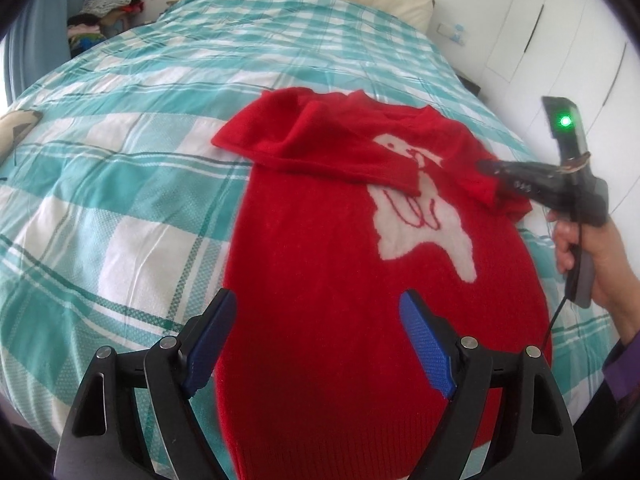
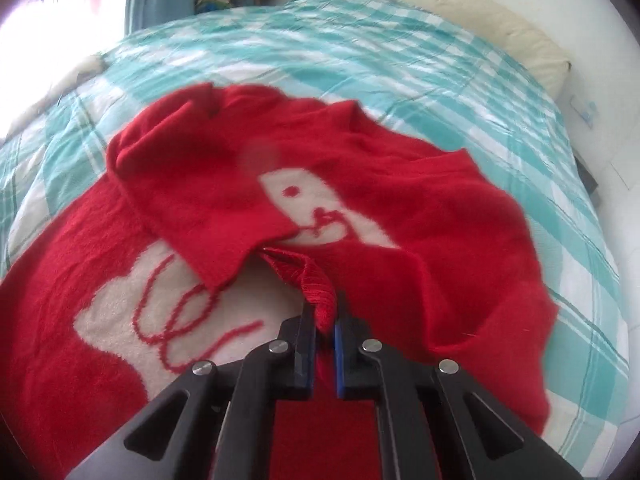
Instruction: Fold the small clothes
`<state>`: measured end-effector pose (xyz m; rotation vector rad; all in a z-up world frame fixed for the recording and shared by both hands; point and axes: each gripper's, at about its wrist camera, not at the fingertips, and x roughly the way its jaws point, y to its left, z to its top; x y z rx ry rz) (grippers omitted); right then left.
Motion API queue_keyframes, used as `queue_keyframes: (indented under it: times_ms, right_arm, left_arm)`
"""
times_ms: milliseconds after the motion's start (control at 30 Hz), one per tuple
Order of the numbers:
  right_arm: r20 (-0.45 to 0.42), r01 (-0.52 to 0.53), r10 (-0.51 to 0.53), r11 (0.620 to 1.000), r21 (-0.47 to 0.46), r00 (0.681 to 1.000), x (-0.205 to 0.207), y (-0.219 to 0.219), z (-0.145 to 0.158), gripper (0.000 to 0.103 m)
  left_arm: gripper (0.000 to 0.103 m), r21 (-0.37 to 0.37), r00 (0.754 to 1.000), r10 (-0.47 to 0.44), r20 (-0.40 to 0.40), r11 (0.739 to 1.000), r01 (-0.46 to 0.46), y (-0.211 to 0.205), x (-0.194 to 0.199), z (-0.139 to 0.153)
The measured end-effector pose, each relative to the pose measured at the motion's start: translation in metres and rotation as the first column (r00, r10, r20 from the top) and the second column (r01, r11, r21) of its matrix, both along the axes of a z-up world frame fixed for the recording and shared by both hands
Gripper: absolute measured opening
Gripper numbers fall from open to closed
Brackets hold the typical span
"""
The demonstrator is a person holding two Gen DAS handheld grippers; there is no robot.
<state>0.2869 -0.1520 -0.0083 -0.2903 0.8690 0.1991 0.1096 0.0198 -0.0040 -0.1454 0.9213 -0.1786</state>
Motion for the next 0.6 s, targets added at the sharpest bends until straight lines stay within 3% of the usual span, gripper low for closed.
queue_keyframes:
  times_ms: [67, 133, 233, 333, 400, 500, 533, 600]
  right_arm:
    - [0.056, 0.139, -0.144, 0.987, 0.075, 0.988, -0.013, -0.057, 0.029, 0.006]
    - [0.087, 0.288, -0.303, 0.945, 0.156, 0.949, -0.035, -0.121, 0.052, 0.006]
    - [0.096, 0.487, -0.521, 0.838, 0.245, 0.848, -0.077, -0.211, 0.068, 0.006]
    - [0.048, 0.636, -0.678, 0.710, 0.304, 0.734, -0.111, -0.283, 0.063, 0.006]
    - [-0.005, 0.704, -0.748, 0.623, 0.340, 0.664, -0.134, -0.318, 0.047, 0.006]
    - [-0.162, 0.759, -0.787, 0.485, 0.434, 0.596, -0.155, -0.357, 0.021, 0.006]
    - [-0.197, 0.767, -0.789, 0.451, 0.457, 0.582, -0.160, -0.365, 0.016, 0.006]
    - [-0.231, 0.775, -0.784, 0.433, 0.461, 0.576, -0.163, -0.373, 0.007, 0.007]
  left_arm:
    - [0.085, 0.009, 1.000, -0.002, 0.005, 1.000, 0.002, -0.002, -0.003, 0.001]
    - [0.085, 0.013, 1.000, -0.003, 0.009, 1.000, 0.003, -0.002, -0.004, 0.002]
    - [0.085, 0.005, 1.000, 0.000, 0.005, 1.000, 0.000, -0.002, -0.006, 0.001]
    - [0.085, 0.005, 1.000, 0.001, -0.008, 1.000, -0.001, -0.004, -0.005, -0.003]
    - [0.085, 0.018, 1.000, -0.003, -0.014, 1.000, 0.003, -0.007, -0.005, -0.007]
    - [0.085, 0.044, 1.000, -0.012, -0.023, 0.999, 0.013, -0.013, -0.006, -0.011]
    - [0.085, 0.045, 1.000, -0.015, -0.025, 0.999, 0.016, -0.014, -0.006, -0.011]
    - [0.085, 0.041, 1.000, -0.017, -0.024, 0.999, 0.018, -0.016, -0.007, -0.011]
